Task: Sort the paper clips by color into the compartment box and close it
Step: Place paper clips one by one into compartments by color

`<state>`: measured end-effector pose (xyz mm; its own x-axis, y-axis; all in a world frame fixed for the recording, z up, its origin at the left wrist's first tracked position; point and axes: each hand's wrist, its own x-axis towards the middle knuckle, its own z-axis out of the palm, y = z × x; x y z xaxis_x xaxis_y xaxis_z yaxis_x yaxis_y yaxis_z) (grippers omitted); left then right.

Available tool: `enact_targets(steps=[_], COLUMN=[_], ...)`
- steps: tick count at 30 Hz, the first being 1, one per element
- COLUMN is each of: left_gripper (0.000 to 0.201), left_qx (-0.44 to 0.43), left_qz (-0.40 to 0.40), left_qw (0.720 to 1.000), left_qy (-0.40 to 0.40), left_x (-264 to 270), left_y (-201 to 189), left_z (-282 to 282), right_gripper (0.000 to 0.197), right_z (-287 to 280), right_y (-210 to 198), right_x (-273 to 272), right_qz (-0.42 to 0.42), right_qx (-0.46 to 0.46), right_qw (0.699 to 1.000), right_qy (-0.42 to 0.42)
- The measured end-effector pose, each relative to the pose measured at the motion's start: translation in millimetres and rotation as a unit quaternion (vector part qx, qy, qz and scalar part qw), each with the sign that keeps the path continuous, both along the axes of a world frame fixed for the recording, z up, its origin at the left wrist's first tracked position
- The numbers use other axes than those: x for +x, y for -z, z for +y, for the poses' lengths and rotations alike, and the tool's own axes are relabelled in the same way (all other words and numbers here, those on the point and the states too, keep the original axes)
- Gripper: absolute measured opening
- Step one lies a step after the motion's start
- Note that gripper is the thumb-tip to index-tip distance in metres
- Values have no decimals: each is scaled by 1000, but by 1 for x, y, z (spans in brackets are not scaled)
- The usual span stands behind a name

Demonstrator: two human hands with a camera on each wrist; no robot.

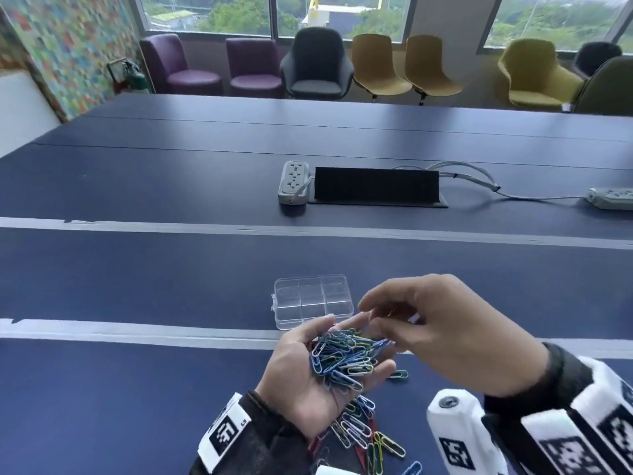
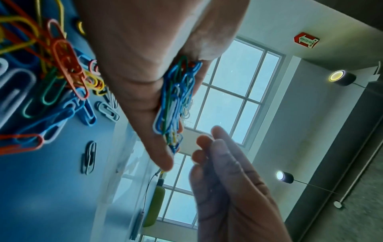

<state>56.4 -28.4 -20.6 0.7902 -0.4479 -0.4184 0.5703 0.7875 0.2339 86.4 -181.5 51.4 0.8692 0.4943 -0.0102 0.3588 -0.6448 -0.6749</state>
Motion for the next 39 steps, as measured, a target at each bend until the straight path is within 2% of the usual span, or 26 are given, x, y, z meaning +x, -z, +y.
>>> enact_targets(steps=[4, 8, 9, 13, 20, 27, 31, 33, 35, 39], left_gripper=[50, 52, 52, 49, 49, 47, 47, 46, 43, 30], left_qx=[-37, -63, -67, -71, -103, -84, -78, -75, -90, -141], left_qz=[-18, -9, -8, 5, 16, 12, 3, 2, -3, 22], left_qw=[999, 998, 998, 997, 993, 995, 997, 997, 996, 989], left_qy=[18, -1, -6, -26, -48, -45, -26, -18, -14, -29], left_x=[-3, -7, -7, -9, -12, -13, -13, -13, -15, -17], left_y=[6, 8, 8, 10, 13, 15, 16, 17, 16, 12], left_z=[2, 4, 4, 4, 5, 1, -1, -1, -3, -5], right_gripper=[19, 48, 50, 30, 25, 14, 24, 25, 19, 31], right_z=[0, -2, -4, -7, 3, -2, -4, -2, 4, 18], right_y=[5, 5, 5, 11, 18, 18, 17, 16, 15, 17], right_x=[-11, -14, -13, -8, -4, -4, -5, -6, -6, -4], right_qz=[-37, -72, -77, -76, -63, -76, -56, -44, -58, -78], right_qx=[-18, -33, -42, -96, -177, -149, -65, -52, -71, -184], right_qw=[999, 997, 996, 992, 980, 984, 996, 997, 995, 976], right_qy=[-2, 1, 1, -11, -61, -57, -27, -25, -39, -88])
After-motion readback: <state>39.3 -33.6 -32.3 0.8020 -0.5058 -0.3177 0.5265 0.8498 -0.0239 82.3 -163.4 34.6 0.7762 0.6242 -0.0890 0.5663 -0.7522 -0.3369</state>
